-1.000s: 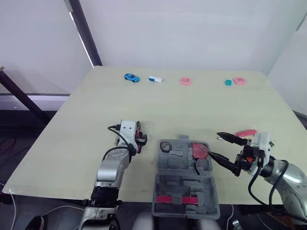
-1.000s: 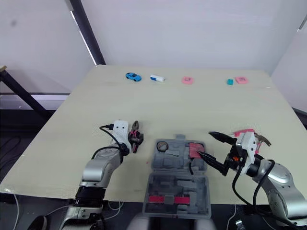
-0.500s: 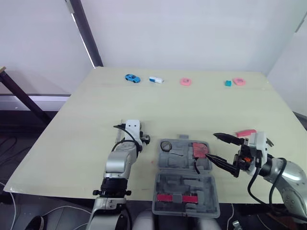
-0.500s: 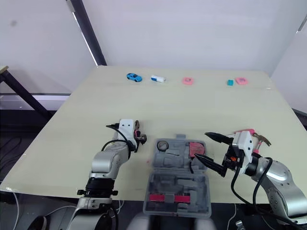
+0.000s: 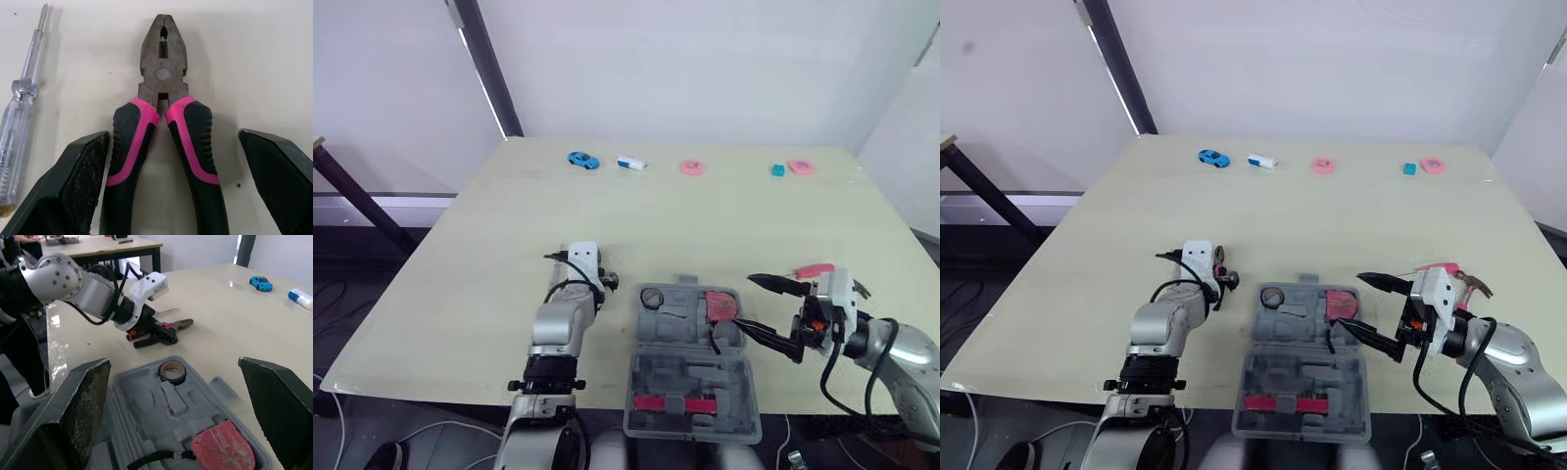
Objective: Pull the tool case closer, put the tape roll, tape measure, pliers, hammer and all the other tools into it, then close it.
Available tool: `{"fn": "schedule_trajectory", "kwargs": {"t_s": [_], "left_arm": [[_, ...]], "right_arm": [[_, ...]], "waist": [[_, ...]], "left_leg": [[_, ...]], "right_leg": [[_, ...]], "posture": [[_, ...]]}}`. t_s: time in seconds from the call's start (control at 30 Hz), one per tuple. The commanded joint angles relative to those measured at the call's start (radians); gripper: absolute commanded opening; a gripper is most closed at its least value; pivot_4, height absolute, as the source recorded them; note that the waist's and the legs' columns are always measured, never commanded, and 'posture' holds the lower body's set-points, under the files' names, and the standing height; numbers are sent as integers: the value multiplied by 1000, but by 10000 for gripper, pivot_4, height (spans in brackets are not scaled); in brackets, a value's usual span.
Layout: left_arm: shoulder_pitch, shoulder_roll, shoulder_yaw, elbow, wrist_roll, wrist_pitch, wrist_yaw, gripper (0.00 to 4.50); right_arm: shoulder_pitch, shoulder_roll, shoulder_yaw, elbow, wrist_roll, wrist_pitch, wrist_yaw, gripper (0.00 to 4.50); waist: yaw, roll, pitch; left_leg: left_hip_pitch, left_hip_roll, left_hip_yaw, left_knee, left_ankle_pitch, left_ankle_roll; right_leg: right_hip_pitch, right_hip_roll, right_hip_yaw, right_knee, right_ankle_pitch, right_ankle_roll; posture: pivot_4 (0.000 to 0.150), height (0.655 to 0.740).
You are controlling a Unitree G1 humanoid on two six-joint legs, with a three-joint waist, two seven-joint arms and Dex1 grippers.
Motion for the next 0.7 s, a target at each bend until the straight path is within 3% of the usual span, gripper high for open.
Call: {"fn": "schedule_trajectory", "kwargs": {"t_s": [0.03,0.17,0.43,0.7], "left_arm": [[-2,6,26,2,-1,-11,-2,38190],[8,4,44,-11,2,-14,7,25516],[38,25,45,-67,0,0,-17,25517],[124,196,-31,-248,-19,52,-202,25517]], "right_arm": [[-10,-1,-8,-3,-6,-12,1,45000],[-8,10,0,-4,-8,-10,1,45000],[1,30,16,11,-22,-25,10,45000],[15,26,22,13,-28,-28,12,45000]], "waist": [[0,0,0],[0,0,0],[-5,0,0],[-22,-3,2]], "left_leg": [[0,0,0,0,0,0],[0,0,0,0,0,0],[0,0,0,0,0,0],[0,0,-1,0,0,0]], "right_leg": [[0,0,0,0,0,0],[0,0,0,0,0,0],[0,0,0,0,0,0],[0,0,0,0,0,0]], "posture": [[1500,7400],[1500,7400],[1500,7400],[1500,7400]]}}
